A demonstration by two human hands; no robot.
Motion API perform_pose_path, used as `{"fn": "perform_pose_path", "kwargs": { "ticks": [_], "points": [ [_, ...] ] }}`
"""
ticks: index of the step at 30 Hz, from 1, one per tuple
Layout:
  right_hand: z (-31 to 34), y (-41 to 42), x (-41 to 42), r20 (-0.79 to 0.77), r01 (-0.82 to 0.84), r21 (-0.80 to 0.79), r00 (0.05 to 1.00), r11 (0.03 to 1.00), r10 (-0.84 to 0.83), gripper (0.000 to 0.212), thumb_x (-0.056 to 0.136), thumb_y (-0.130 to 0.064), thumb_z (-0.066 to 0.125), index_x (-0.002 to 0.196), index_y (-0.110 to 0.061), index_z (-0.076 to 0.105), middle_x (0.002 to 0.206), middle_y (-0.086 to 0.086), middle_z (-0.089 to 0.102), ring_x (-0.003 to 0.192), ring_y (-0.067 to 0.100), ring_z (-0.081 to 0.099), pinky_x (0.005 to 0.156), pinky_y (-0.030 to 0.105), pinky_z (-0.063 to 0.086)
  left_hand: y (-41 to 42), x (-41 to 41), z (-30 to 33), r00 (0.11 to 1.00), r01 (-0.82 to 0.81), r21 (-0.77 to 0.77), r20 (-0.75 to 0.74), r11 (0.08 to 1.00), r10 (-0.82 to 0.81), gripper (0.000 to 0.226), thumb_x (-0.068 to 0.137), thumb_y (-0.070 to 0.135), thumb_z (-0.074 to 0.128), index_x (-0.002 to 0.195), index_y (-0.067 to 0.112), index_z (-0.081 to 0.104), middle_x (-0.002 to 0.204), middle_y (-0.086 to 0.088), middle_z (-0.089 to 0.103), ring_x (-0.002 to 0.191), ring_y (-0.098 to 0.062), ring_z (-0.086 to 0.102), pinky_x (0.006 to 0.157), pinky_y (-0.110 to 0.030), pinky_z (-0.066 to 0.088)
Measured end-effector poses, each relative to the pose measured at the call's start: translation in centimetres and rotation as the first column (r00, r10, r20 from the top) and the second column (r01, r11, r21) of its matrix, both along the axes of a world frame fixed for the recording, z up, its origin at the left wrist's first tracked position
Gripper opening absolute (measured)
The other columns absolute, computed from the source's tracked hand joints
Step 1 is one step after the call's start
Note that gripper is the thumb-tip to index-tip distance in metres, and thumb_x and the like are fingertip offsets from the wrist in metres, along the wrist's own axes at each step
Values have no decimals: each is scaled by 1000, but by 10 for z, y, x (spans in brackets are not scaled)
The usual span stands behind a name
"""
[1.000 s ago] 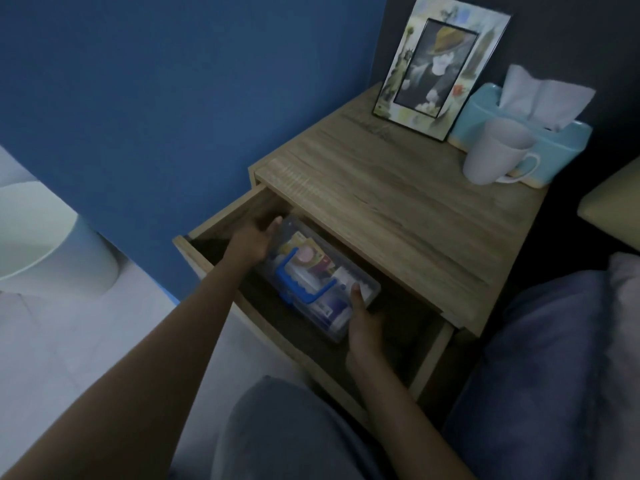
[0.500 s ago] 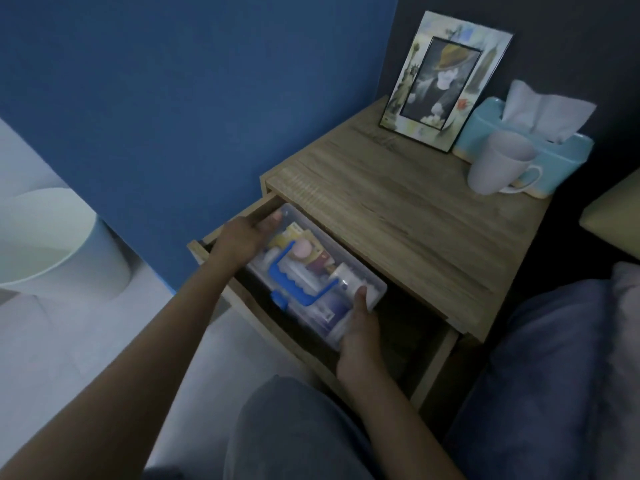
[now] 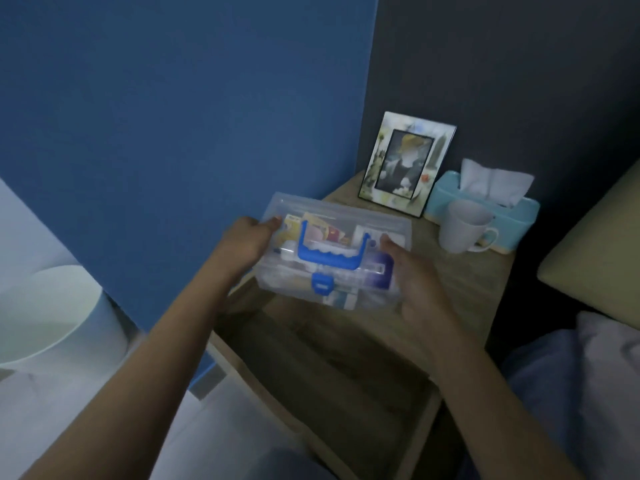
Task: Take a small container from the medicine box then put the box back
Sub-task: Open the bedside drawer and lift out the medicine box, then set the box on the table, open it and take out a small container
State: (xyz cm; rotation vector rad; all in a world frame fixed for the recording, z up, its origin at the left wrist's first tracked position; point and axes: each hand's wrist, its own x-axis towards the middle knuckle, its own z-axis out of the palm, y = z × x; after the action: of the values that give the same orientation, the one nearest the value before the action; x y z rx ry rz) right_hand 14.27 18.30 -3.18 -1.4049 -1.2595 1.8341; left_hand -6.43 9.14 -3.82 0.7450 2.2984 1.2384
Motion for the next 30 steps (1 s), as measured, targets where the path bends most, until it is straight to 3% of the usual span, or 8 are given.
{"fn": "perform_pose_path", "kwargs": {
  "ticks": [4, 8, 14, 18, 21, 24, 27, 30],
  "points": [
    [-7, 65, -5, 22, 15, 51, 1000, 999, -16, 23, 89, -34, 64, 84, -12, 67, 100, 15, 71, 77, 30, 68, 67, 37, 60, 54, 8, -21, 1000, 0, -36, 19, 999, 0, 49, 94, 40, 48, 104, -5, 64, 106, -22, 65, 105, -36, 61, 79, -35, 42],
    [-19, 106, -7, 5, -38, -13, 999, 999, 38, 35, 92, -24, 61, 115, 2, 62, 78, 12, 64, 61, 24, 59, 57, 33, 50, 90, 11, -40, 999, -26, -35, 33, 999, 27, 44, 94, 41, 48, 81, 0, 60, 81, -8, 57, 85, -26, 56, 71, -29, 37],
    [-48, 130, -5, 60, -97, 83, 994, 992, 92, 33, 92, -29, 59, 113, -2, 63, 79, 7, 67, 66, 20, 64, 45, 22, 51, 109, 10, -64, 999, -34, -42, -20, 999, 33, 58, 94, 49, 43, 110, -4, 63, 111, -18, 64, 104, -33, 60, 80, -32, 40],
    [-68, 135, -4, 50, -100, 161, 994, 982, 93, 34, 92, -38, 57, 114, -11, 62, 100, 12, 71, 91, 29, 70, 81, 45, 58, 107, 15, -63, 994, 12, -44, -108, 999, -16, 53, 96, 50, 37, 89, 3, 62, 89, -17, 60, 87, -32, 58, 72, -30, 36],
    [-72, 134, -6, -19, -47, 251, 998, 967, 53, 22, 93, -34, 56, 107, -18, 63, 89, 2, 70, 71, 13, 69, 56, 26, 57, 100, 23, -58, 997, 16, 52, -81, 999, -12, 46, 96, 48, 38, 108, 9, 60, 107, -9, 57, 98, -22, 54, 81, -28, 37],
    [-76, 134, -9, -18, -4, 290, 1000, 957, 9, 18, 94, -34, 56, 101, -19, 63, 76, -2, 66, 46, 0, 65, 36, 14, 46, 77, 56, -61, 908, -142, 409, -309, 901, 283, 38, 92, 47, 47, 117, 21, 56, 117, 2, 55, 106, -5, 53, 89, -24, 43],
    [-80, 135, -11, -19, -13, 278, 1000, 960, 19, 24, 93, -37, 55, 106, -18, 63, 77, -2, 66, 44, -4, 64, 35, 12, 44, 66, 95, -79, 965, -198, 480, -58, 854, 256, 39, 82, 67, 42, 81, 30, 55, 75, 8, 59, 67, 3, 57, 58, -16, 41],
    [-81, 135, -11, -22, -17, 274, 999, 962, 24, 30, 93, -39, 56, 112, -17, 63, 78, -2, 66, 45, -4, 64, 34, 12, 44, 77, 112, -95, 941, -57, 182, 339, 982, -8, 56, 79, 72, 39, 86, 23, 66, 82, 2, 69, 76, -8, 65, 60, -24, 44]
  ]
}}
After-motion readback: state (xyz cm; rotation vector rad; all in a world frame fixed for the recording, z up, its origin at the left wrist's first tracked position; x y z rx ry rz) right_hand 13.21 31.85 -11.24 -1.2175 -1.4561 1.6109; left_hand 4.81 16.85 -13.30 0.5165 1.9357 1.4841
